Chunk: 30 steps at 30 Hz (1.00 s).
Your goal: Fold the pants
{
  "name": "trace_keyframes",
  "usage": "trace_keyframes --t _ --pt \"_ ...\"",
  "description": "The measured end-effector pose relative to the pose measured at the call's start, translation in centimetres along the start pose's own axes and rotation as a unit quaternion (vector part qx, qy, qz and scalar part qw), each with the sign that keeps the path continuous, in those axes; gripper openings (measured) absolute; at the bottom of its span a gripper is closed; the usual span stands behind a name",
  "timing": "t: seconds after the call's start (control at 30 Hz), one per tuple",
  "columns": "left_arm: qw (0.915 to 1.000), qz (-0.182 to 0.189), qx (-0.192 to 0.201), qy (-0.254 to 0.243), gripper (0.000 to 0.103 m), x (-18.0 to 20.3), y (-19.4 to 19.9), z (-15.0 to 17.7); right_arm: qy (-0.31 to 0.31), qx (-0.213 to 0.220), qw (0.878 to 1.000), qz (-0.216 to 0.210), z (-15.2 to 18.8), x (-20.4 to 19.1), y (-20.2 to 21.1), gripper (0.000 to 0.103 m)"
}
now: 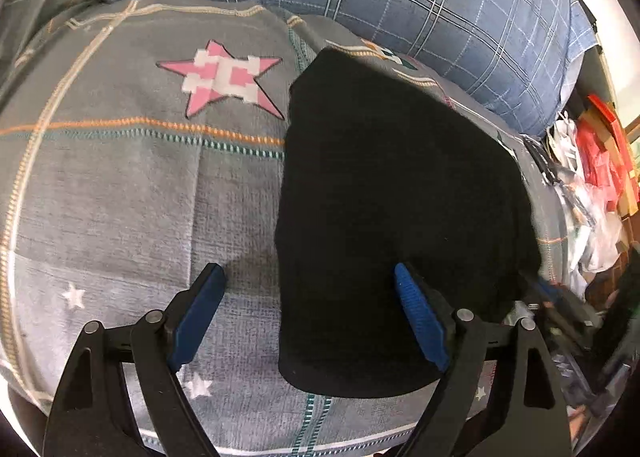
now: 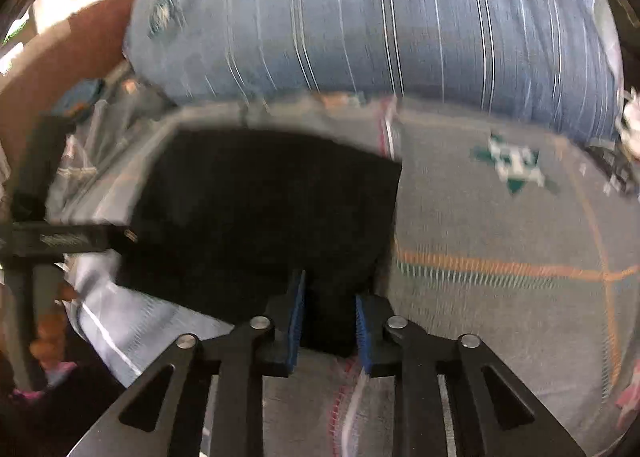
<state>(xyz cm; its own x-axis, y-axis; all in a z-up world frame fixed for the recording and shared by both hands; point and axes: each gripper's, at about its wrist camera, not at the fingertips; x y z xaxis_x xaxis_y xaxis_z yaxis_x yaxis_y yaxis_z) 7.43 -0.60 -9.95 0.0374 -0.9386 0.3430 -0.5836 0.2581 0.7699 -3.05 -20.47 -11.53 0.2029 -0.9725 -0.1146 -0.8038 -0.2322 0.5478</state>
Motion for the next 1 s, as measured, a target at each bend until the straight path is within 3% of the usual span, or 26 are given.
trace_keyframes --t 0.1,0.53,0.6,0.67,0.7,1.0 --pt "1.0 0.004 -0.005 0.0 0.089 -0.2 0.1 -0.4 -0.034 0.01 0.999 -0.011 -0.6 0.7 0.6 0.026" --pt "0.9998 -0.001 0.004 -0.017 0.088 0.1 1.8 -2.1 -0.041 0.024 0.999 -0.008 -2.6 0.8 1.5 0.031" --pt "0.9998 0.001 0.02 -0.009 0.088 -0.4 2.6 -3.4 -0.064 0.037 0.997 -0.017 -3.5 1.7 1.9 0.034" --pt "0.9994 -0.001 0.033 0.003 0.088 -1.1 2.9 -4.5 -0.102 0.051 0.993 -0.024 -4.3 3.1 2.0 0.05" --pt "0.9993 0.0 0.035 0.012 0.088 -1.6 2.8 -5.3 -0.121 0.054 0.991 -0.027 -4.7 3.8 1.7 0.052" --pt "0.9959 0.031 -0.027 0.08 0.088 -2.4 -2.0 -7.6 -0.176 0.018 0.984 -0.036 -5.3 5.2 -4.3 0.052"
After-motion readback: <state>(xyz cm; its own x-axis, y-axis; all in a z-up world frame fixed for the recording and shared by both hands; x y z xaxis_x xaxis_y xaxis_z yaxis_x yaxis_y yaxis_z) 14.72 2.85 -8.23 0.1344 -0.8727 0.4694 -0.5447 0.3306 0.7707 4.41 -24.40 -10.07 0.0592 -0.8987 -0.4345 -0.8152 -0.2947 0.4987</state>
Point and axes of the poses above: each gripper's, at about its wrist camera, not at the fingertips, and y roughly against the way its jaws point, x to its right, z to its underside, and after that the axes turned 12 degrees about x, right-handed
